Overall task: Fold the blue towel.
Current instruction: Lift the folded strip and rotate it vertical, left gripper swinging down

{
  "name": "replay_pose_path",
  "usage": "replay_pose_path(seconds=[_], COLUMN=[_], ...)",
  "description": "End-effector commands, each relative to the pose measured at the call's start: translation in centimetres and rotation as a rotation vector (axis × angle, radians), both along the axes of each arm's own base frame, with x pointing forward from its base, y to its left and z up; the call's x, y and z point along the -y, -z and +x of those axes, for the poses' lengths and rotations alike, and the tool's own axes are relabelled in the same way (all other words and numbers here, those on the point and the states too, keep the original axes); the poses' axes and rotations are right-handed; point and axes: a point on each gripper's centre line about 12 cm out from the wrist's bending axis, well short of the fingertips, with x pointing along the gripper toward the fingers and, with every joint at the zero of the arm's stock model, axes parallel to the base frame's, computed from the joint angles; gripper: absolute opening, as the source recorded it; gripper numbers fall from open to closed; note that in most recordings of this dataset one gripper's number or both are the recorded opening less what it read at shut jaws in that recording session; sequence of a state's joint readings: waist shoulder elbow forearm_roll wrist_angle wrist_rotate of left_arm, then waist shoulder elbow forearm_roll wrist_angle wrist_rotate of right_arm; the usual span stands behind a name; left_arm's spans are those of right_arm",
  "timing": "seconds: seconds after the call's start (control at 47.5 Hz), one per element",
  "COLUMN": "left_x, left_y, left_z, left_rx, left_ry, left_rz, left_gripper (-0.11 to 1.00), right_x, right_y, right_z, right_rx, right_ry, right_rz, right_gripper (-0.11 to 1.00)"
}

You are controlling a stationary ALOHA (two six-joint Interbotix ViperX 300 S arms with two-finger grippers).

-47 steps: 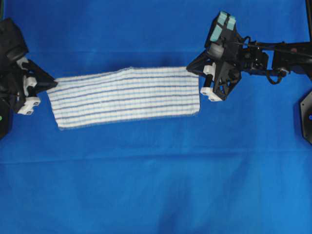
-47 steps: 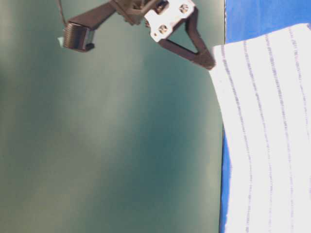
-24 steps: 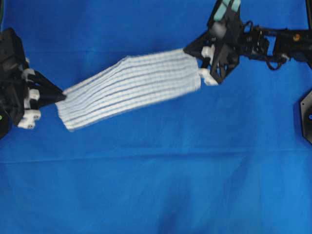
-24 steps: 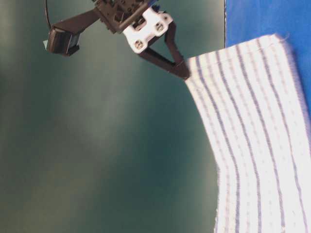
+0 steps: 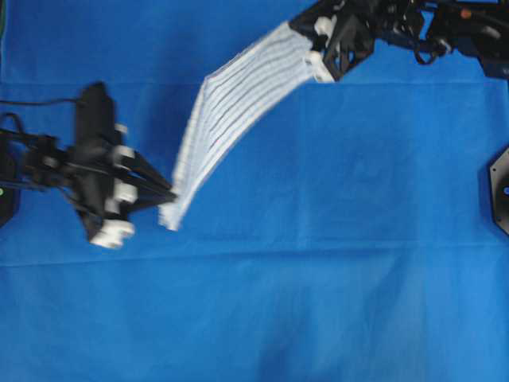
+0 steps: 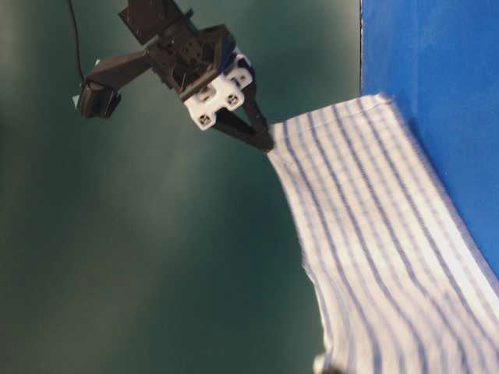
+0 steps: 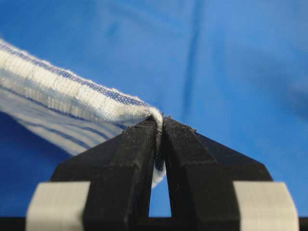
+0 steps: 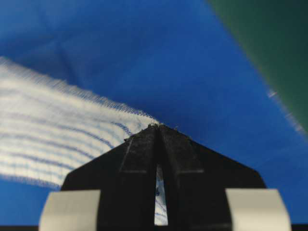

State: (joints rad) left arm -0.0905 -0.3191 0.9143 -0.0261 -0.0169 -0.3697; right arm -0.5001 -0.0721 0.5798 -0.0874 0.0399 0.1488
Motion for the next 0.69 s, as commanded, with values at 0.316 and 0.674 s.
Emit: replay_pose_path(seconds=[0.316,0.674], left_x=[4.7,6.0], left_y=[-2.9,-3.3], left_z=[9.3,14.3], left_rx=[0.099,0.139], left_ry=[0.133,0.146], left_rz=[0.052,0.059], left_gripper=[0.02,0.02], right_x=[3.2,2.8], right_y=[-3.1,-3.0], right_z=[1.6,-0.3], right_rx=[0.052,0.018], right_ry=[0.017,0.027], right_rz=[-0.098,-0.095], right_gripper=[0.02,0.02])
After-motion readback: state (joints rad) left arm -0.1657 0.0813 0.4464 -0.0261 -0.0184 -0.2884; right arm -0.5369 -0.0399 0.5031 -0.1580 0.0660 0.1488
